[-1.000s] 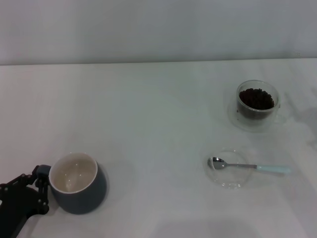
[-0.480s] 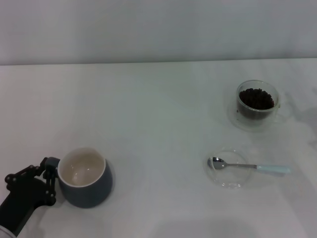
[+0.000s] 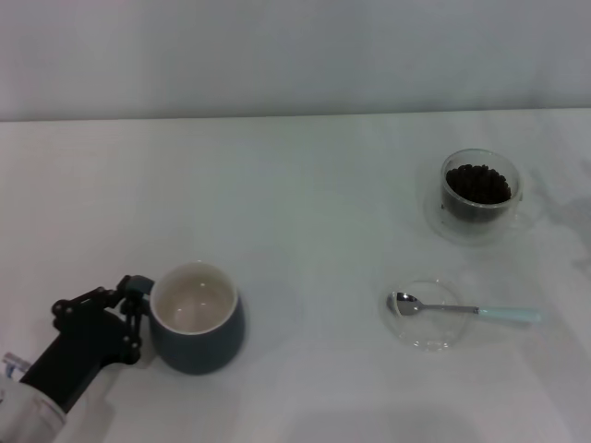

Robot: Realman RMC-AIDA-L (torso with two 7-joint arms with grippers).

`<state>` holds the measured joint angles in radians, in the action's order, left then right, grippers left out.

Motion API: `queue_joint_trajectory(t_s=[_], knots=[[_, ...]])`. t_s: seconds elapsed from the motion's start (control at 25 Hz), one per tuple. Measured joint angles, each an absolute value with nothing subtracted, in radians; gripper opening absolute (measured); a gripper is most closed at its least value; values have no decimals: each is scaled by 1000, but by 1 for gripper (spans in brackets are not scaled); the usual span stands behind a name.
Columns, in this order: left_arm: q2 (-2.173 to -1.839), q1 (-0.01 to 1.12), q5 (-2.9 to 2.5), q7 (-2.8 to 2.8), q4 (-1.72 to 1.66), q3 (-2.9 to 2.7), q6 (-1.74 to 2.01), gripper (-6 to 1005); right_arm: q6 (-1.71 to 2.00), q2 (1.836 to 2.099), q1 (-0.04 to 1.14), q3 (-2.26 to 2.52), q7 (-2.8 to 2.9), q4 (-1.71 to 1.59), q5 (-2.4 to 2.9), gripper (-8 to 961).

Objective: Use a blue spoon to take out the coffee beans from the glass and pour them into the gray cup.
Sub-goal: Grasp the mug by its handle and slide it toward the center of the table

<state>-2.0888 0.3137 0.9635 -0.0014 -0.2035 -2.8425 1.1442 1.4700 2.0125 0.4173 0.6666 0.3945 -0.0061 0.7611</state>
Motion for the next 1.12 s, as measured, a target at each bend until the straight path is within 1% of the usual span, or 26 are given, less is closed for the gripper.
queue_joint_trajectory(t_s=[0.36,1.12], knots=[[-2091,352,906,-2,-240,-2842,1114,154,1471,2013,417,671,397,-11,767,869],[-2094,380,838,-6,-292,-2842,1048,202,1505,2013,415,674,397,-5,770,868]])
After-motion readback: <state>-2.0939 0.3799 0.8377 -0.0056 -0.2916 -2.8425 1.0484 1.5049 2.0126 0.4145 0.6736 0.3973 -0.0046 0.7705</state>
